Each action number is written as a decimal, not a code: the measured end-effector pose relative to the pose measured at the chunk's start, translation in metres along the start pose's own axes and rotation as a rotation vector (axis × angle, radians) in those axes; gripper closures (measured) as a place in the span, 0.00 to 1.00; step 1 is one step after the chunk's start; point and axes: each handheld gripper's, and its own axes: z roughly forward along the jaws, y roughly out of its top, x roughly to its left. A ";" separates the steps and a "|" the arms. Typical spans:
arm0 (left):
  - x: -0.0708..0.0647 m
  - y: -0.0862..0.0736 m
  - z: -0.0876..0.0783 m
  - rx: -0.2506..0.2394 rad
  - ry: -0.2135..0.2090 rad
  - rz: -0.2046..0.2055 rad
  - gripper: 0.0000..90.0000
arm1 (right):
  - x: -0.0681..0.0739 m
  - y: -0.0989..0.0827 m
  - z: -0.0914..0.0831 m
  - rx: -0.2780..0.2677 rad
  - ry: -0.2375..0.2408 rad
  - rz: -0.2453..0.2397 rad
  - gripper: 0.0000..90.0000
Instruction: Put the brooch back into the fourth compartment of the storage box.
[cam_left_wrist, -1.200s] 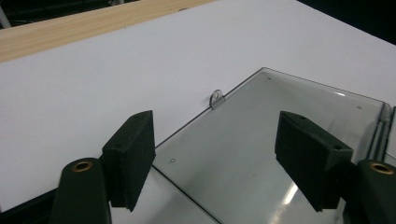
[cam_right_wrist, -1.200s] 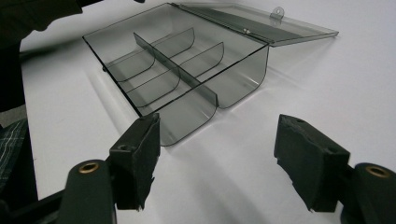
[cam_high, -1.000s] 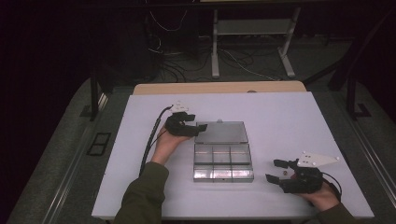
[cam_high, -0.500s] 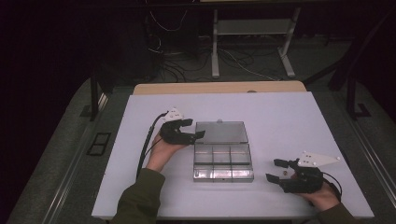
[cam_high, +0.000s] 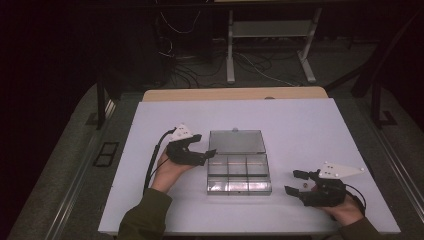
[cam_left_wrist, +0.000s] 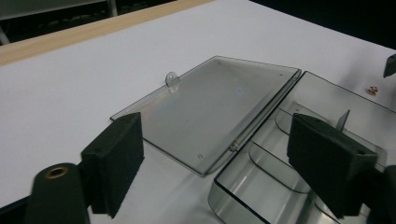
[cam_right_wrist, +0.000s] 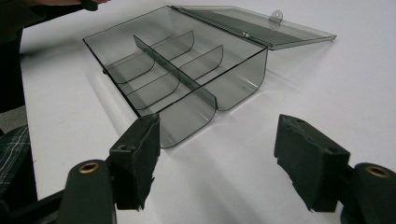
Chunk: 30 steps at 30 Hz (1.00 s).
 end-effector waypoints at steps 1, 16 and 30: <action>-0.002 -0.002 -0.003 -0.006 -0.001 -0.001 0.18 | 0.000 0.000 0.000 0.001 0.000 0.000 0.34; -0.024 -0.024 -0.034 -0.024 0.003 0.032 0.07 | 0.000 0.000 0.000 0.003 -0.004 0.000 0.34; -0.036 -0.052 -0.052 -0.003 -0.021 -0.003 0.00 | 0.000 0.000 0.000 0.004 -0.004 -0.001 0.34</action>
